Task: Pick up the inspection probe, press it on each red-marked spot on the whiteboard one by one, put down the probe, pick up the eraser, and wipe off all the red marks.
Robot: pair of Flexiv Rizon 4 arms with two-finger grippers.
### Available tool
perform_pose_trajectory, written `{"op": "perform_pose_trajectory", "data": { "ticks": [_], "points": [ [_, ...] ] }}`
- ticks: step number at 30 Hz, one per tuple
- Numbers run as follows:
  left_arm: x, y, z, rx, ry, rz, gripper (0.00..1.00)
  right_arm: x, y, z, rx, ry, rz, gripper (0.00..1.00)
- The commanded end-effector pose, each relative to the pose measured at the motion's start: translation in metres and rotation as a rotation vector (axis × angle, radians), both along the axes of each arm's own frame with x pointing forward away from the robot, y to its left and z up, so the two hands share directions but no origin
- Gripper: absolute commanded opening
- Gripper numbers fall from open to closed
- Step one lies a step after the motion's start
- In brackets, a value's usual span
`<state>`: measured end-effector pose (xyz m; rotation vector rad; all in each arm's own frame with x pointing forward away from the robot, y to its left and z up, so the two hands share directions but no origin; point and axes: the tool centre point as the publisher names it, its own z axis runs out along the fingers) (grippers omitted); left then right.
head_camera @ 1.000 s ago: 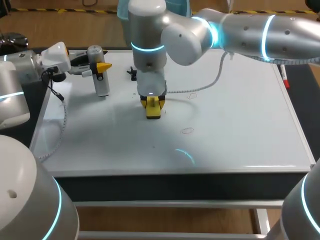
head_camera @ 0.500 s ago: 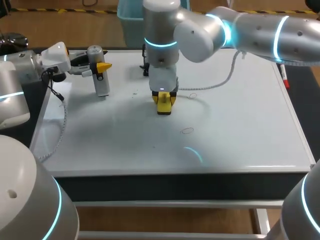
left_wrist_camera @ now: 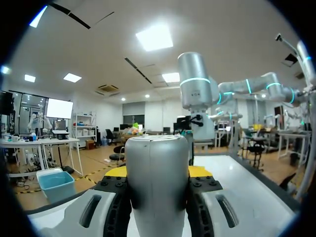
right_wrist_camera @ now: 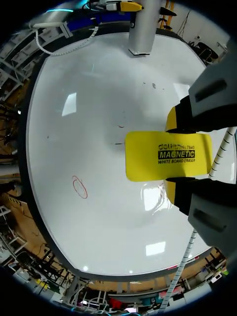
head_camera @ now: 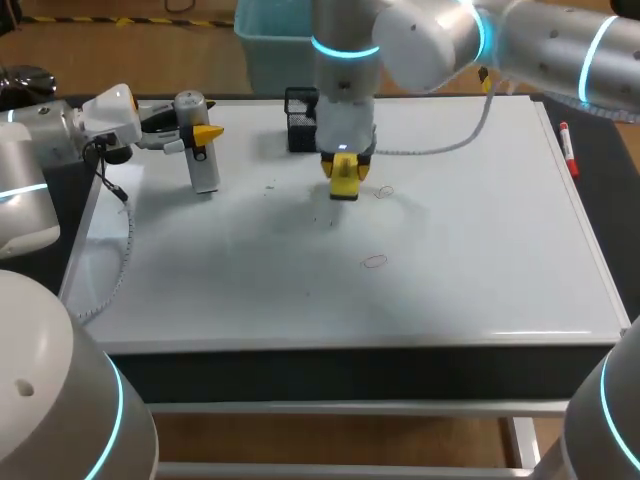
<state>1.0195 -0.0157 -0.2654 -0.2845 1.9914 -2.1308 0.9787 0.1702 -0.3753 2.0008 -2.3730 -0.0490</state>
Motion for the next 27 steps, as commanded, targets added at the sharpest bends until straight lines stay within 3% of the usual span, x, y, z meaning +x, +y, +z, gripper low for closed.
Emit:
{"op": "perform_pose_trajectory", "data": {
  "ticks": [1,11,27],
  "points": [
    [0.000,0.000,0.001,0.000,-0.001,0.001,0.00,0.003,-0.015,0.012,0.008,-0.008,-0.020,0.00],
    [0.000,0.000,0.001,0.000,-0.001,0.001,0.00,0.020,-0.042,0.023,0.018,-0.018,-0.092,0.00],
    [0.000,0.000,0.001,0.000,-0.001,0.001,0.00,0.090,-0.155,0.015,-0.043,-0.011,-0.347,0.00]
  ]
}}
